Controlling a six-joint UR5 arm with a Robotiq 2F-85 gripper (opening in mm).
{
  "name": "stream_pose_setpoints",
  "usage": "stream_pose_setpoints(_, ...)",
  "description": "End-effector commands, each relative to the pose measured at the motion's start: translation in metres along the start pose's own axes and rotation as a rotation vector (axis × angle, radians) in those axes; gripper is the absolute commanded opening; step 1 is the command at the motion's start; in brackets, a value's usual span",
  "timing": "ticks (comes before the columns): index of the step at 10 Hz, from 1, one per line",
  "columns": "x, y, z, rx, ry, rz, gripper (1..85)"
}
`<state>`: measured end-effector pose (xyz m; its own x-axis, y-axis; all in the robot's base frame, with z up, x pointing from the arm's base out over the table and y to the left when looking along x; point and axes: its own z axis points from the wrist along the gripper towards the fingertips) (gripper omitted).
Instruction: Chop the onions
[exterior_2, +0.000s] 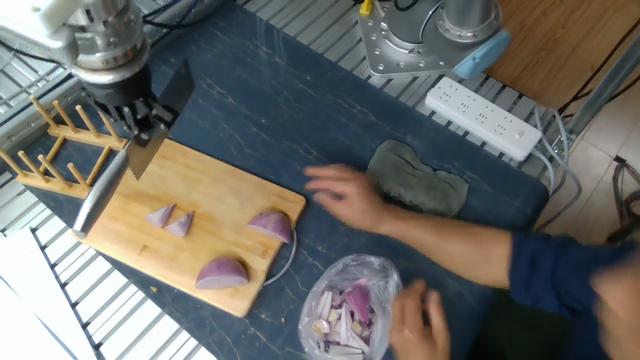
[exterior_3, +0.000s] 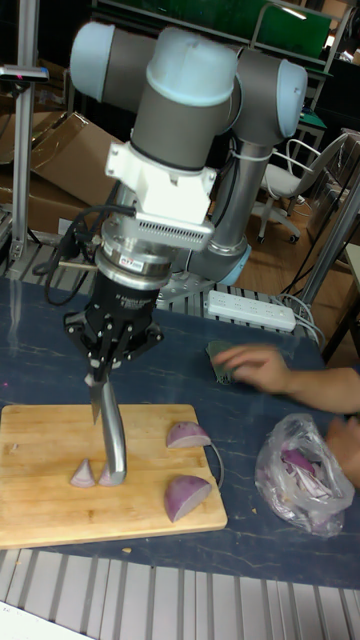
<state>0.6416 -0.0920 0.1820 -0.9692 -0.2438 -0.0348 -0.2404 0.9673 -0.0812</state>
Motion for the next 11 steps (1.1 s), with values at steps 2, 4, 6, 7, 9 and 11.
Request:
stream_pose_setpoints(2,-0.039,0.001,0.032,-0.017,-0.068,0.045,1.0)
stream_pose_setpoints(4,-0.048,-0.001,0.041,-0.015,-0.083,0.059,1.0)
stream_pose_setpoints(6,-0.05,-0.001,0.046,-0.026,-0.088,0.076,1.0)
stream_pose_setpoints(7,-0.051,0.004,0.049,-0.046,-0.087,0.093,1.0)
stream_pose_setpoints(9,-0.05,0.019,0.053,-0.098,-0.073,0.137,1.0)
stream_pose_setpoints(11,-0.041,0.025,0.057,-0.118,-0.034,0.165,1.0)
